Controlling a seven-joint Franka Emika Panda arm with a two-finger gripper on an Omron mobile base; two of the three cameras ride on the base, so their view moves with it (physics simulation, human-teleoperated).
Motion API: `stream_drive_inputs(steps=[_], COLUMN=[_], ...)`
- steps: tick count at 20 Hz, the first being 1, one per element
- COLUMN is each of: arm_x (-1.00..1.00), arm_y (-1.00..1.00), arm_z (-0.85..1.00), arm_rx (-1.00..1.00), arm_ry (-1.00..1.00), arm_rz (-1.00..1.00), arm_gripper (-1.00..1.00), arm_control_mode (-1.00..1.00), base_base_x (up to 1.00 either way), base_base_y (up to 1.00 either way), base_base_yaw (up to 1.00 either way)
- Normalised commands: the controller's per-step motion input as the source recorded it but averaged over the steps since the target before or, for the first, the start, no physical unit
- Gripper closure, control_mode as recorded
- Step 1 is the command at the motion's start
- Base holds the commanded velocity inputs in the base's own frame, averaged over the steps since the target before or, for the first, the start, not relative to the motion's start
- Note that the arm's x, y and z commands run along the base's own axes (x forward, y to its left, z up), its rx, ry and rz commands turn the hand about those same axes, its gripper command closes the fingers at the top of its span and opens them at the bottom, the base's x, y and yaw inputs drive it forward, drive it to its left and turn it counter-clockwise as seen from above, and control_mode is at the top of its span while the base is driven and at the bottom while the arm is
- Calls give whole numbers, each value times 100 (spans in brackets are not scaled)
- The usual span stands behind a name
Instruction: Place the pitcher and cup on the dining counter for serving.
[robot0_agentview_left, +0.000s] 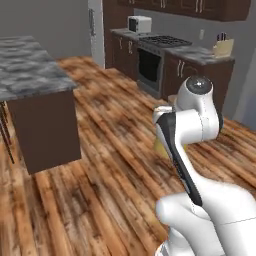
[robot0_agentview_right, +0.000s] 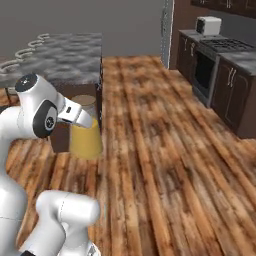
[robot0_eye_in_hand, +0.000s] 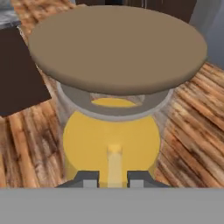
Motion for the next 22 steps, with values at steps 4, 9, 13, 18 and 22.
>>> stream_drive_inputs(steps=[4, 9, 13, 18, 22], arm_x=[0, 0, 0, 0, 0], arm_y=[0, 0, 0, 0, 0], arm_z=[0, 0, 0, 0, 0], arm_rx=[0, 0, 0, 0, 0], arm_ry=[0, 0, 0, 0, 0], arm_rz=[0, 0, 0, 0, 0], arm_gripper=[100, 100, 100, 100, 100], arm_control_mode=[100, 100, 100, 100, 100], base_base_x=[55, 94, 100, 100, 100], base_base_y=[0, 0, 0, 0, -4], base_base_yaw=[78, 61, 45, 31, 5])
